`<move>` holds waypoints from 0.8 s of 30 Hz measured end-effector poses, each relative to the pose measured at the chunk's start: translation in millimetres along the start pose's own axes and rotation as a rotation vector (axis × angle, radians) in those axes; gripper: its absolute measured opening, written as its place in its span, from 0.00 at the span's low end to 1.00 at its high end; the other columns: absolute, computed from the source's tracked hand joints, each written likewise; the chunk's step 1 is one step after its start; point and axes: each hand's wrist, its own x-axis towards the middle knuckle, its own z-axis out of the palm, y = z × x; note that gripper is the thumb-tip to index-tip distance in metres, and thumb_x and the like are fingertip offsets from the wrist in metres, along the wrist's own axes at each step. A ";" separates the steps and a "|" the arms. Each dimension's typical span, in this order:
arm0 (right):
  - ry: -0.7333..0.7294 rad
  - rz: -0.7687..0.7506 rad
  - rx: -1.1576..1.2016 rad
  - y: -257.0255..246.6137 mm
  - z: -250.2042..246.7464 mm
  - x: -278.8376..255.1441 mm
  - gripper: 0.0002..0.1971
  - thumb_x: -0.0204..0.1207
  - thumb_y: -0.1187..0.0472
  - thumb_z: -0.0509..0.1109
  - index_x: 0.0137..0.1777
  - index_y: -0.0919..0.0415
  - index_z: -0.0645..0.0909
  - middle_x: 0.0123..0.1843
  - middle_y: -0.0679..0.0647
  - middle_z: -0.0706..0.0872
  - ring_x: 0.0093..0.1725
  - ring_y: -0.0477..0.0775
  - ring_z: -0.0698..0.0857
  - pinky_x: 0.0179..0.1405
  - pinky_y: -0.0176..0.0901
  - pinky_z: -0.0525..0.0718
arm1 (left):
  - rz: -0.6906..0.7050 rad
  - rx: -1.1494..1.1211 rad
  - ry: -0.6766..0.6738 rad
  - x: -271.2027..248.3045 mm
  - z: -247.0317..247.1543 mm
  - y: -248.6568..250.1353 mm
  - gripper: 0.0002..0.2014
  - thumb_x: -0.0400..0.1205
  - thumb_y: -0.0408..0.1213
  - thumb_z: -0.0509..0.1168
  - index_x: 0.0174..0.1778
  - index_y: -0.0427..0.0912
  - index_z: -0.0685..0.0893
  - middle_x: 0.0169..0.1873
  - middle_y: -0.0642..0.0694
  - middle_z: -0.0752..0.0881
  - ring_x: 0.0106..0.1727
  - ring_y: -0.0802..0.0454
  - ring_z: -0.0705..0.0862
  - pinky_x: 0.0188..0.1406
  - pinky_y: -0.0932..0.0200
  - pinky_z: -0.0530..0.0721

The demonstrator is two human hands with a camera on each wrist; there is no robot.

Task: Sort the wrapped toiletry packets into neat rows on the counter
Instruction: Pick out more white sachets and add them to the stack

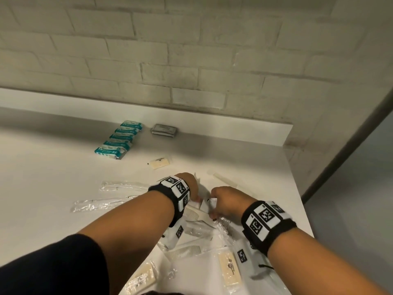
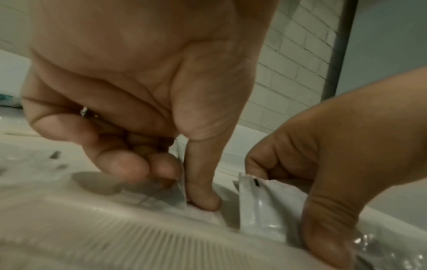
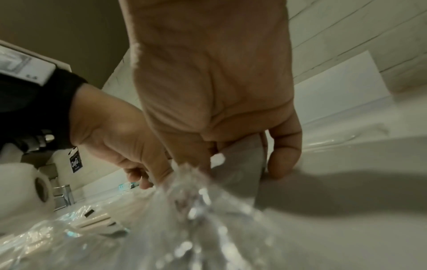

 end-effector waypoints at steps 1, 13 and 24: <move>-0.008 -0.002 -0.019 -0.4 -0.7 0.2 0.27 0.72 0.56 0.77 0.71 0.55 0.76 0.63 0.55 0.85 0.58 0.56 0.83 0.53 0.44 0.81 | -0.024 -0.021 0.001 -0.3 0.0 1.2 0.23 0.83 0.50 0.64 0.66 0.37 0.79 0.58 0.40 0.84 0.60 0.45 0.82 0.57 0.57 0.78; 0.013 0.008 -0.011 -2.5 -2.6 -8.3 0.19 0.78 0.59 0.68 0.68 0.61 0.75 0.65 0.58 0.82 0.62 0.58 0.82 0.53 0.43 0.78 | -0.170 -0.168 0.241 -5.0 20.3 -22.9 0.31 0.76 0.45 0.74 0.68 0.33 0.72 0.64 0.39 0.82 0.65 0.42 0.82 0.60 0.53 0.80; 0.014 -0.227 -0.225 -36.0 23.0 -19.2 0.24 0.71 0.60 0.76 0.68 0.49 0.78 0.58 0.52 0.85 0.54 0.55 0.85 0.58 0.51 0.83 | -0.155 -0.130 0.166 -17.8 22.6 -26.8 0.19 0.80 0.43 0.69 0.62 0.36 0.82 0.60 0.41 0.86 0.61 0.45 0.85 0.57 0.57 0.81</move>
